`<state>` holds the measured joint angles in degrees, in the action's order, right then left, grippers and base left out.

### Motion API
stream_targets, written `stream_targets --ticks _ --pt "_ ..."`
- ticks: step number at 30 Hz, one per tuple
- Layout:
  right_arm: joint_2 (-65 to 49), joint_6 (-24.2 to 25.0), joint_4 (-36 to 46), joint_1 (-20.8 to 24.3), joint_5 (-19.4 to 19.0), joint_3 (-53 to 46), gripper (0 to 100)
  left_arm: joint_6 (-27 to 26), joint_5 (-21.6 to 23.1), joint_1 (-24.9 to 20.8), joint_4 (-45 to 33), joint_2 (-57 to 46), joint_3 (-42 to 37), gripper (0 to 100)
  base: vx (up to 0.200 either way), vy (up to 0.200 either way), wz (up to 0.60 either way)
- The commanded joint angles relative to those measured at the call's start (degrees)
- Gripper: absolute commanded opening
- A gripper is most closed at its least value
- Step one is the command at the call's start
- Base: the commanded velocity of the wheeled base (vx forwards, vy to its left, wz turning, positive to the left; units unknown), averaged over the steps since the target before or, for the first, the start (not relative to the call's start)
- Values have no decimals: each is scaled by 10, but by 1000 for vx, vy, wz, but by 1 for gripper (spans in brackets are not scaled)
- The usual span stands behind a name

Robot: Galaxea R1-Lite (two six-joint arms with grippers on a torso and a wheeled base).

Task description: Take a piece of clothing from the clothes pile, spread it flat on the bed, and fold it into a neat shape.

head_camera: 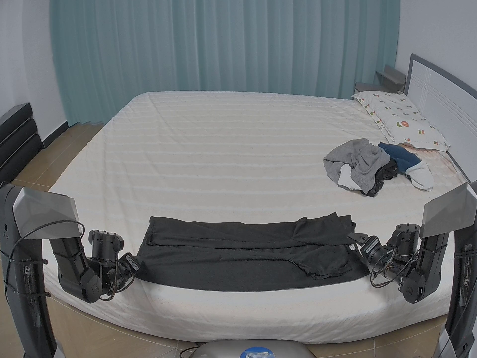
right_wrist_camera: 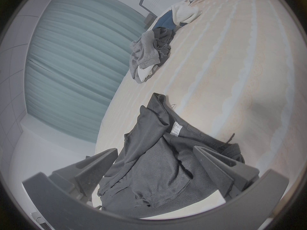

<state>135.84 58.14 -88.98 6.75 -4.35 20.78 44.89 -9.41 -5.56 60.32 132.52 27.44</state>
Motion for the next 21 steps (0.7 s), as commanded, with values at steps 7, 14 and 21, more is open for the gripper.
stream_targets --ticks 7,14,21 --pt "-20 2 -6 -12 -1 -6 100 11 15 29 1 -62 13 100 0 0 0" --pt "-15 3 -6 -12 -4 -7 100 73 93 34 1 -97 30 100 0 0 0" --pt "-13 3 -6 -13 -7 -8 100 124 98 58 1 -104 56 100 0 0 0"
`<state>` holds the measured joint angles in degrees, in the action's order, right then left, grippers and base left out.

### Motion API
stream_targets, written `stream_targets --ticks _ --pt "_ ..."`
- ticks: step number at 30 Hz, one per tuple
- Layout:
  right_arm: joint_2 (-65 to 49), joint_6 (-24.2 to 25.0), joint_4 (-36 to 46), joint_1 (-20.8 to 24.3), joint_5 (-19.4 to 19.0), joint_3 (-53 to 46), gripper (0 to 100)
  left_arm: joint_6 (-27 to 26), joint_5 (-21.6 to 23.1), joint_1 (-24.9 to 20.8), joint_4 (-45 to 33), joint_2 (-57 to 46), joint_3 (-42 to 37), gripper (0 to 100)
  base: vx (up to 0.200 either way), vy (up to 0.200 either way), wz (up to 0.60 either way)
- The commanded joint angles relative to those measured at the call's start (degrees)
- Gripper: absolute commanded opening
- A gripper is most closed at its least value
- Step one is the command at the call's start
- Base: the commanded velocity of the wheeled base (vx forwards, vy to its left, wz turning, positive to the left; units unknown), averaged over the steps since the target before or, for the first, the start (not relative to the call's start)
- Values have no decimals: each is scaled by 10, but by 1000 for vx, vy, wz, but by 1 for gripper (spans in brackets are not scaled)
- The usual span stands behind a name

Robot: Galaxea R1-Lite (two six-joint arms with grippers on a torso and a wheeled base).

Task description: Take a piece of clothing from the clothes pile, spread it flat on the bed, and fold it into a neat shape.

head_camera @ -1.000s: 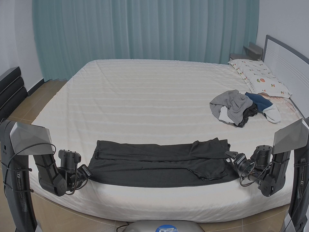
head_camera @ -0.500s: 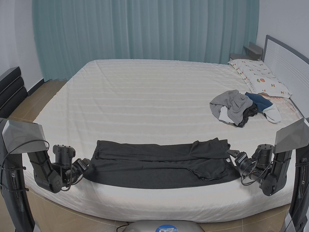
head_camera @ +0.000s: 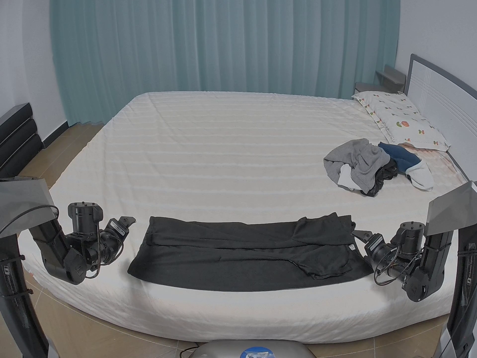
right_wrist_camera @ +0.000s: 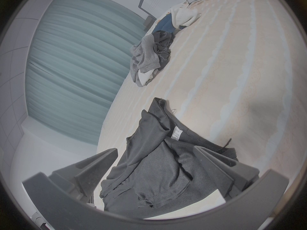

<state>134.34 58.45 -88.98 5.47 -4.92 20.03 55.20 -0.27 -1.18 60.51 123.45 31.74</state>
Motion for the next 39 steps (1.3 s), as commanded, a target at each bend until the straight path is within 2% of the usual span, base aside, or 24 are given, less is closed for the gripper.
stream_targets --ticks 1,10,14,18,20,23,28,39 --pt "2 0 -6 0 -1 -1 100 28 8 16 -2 -15 14 100 0 0 0" --pt "2 0 -6 -1 0 -1 100 29 11 7 -1 -9 14 100 200 0 0" --pt "4 -1 -6 1 -1 0 100 28 13 2 -5 -7 17 100 0 0 0" --pt "7 -1 -6 3 0 -1 100 27 49 -4 -7 -6 22 100 0 0 0" --pt "10 -1 -6 4 0 -1 100 25 84 -3 -13 -3 39 100 0 0 0" --pt "14 -1 -6 5 -1 -1 100 -5 121 -1 -50 15 71 100 0 0 0" --pt "20 -1 -6 9 0 -1 100 -81 122 -1 -88 77 138 100 0 0 0" --pt "26 -2 -6 11 1 1 100 -91 122 -8 -97 133 207 100 0 0 0"
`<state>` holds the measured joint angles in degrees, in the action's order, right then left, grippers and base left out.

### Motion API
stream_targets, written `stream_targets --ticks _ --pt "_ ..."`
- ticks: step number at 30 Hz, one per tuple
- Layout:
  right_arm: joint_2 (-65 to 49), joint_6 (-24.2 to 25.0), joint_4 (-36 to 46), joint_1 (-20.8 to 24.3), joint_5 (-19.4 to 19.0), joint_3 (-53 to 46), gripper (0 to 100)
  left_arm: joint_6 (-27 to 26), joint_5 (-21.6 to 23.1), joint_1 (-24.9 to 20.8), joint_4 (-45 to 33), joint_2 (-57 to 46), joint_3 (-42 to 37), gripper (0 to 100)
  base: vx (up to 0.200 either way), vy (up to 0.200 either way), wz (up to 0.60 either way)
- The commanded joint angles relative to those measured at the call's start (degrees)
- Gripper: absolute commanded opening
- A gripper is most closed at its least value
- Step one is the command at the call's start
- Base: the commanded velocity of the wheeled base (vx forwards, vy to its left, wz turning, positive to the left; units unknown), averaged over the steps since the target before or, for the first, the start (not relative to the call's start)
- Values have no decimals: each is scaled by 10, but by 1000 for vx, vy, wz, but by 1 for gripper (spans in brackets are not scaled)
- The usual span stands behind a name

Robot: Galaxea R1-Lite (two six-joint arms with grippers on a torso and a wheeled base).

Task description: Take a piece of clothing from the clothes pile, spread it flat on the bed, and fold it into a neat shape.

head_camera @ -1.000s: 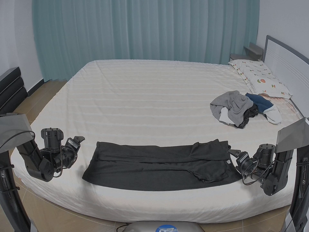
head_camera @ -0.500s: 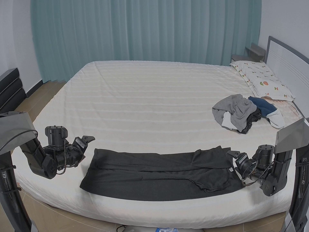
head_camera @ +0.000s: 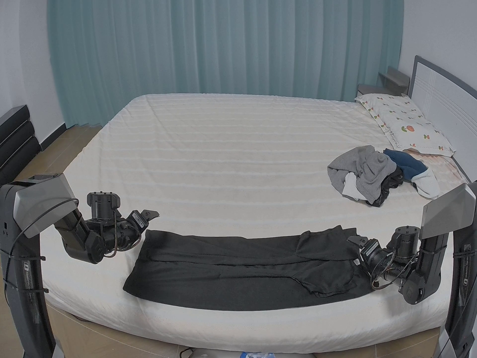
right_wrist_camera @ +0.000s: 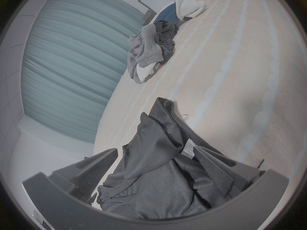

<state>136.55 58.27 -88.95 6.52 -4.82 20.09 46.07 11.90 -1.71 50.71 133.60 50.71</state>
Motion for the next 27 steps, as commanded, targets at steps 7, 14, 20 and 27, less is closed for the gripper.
stream_targets --ticks 7,14,20,27 --pt "4 -1 -6 2 0 0 100 -1 -2 -12 0 46 38 100 0 0 0" --pt "4 0 -6 4 1 -1 100 -31 -49 -14 2 74 49 0 0 0 0" --pt "4 0 -6 4 2 -1 100 -29 -95 -13 4 91 73 0 0 0 0" --pt "4 -1 -6 5 2 -1 100 -26 -118 -11 5 96 80 0 0 0 0"
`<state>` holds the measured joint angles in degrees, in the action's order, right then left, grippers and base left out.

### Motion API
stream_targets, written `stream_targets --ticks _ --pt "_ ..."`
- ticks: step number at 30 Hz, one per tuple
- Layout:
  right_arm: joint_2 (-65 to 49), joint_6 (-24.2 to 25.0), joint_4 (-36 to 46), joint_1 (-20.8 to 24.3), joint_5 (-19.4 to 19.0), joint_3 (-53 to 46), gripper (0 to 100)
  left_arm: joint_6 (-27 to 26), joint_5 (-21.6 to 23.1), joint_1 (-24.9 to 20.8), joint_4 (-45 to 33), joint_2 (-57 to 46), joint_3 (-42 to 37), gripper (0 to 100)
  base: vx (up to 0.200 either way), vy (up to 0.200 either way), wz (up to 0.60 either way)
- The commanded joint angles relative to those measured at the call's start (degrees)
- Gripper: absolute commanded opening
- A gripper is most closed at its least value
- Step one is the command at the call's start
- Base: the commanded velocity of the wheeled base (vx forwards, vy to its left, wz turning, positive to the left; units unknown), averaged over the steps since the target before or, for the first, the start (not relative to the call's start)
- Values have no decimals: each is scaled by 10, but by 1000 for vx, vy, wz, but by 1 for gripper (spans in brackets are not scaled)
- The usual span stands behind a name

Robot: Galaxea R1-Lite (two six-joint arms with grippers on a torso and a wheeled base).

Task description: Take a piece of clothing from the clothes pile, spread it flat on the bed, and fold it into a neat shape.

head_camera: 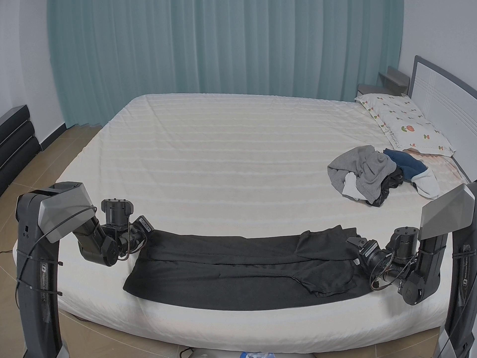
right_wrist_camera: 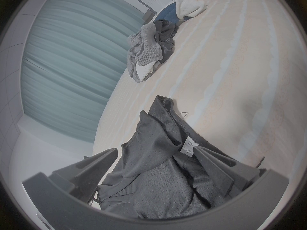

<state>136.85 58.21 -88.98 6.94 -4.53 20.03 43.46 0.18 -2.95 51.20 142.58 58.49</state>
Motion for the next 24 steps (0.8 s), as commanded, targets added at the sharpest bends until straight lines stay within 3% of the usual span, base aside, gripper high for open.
stream_targets --ticks 1,24 --pt "1 0 -6 0 0 0 100 0 -5 2 1 6 3 0 0 0 0" --pt "-1 0 -6 0 0 -1 100 26 -19 15 21 6 4 0 0 0 0"
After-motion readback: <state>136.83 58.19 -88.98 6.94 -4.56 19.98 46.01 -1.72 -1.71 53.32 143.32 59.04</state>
